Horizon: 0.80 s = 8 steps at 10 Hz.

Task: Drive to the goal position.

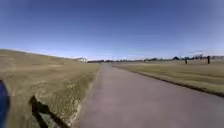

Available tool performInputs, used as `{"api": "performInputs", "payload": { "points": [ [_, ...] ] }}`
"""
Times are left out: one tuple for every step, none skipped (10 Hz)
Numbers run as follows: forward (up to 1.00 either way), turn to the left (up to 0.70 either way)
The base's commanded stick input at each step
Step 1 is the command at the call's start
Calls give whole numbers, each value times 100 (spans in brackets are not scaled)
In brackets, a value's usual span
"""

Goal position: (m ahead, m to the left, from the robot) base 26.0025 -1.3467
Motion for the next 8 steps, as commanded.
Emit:
{"api": "performInputs", "payload": {
  "points": [
    [70, 0],
    [70, 0],
    [70, 0],
    [70, 0],
    [70, 0],
    [70, 0],
    [70, 0],
    [70, 0]
  ]
}}
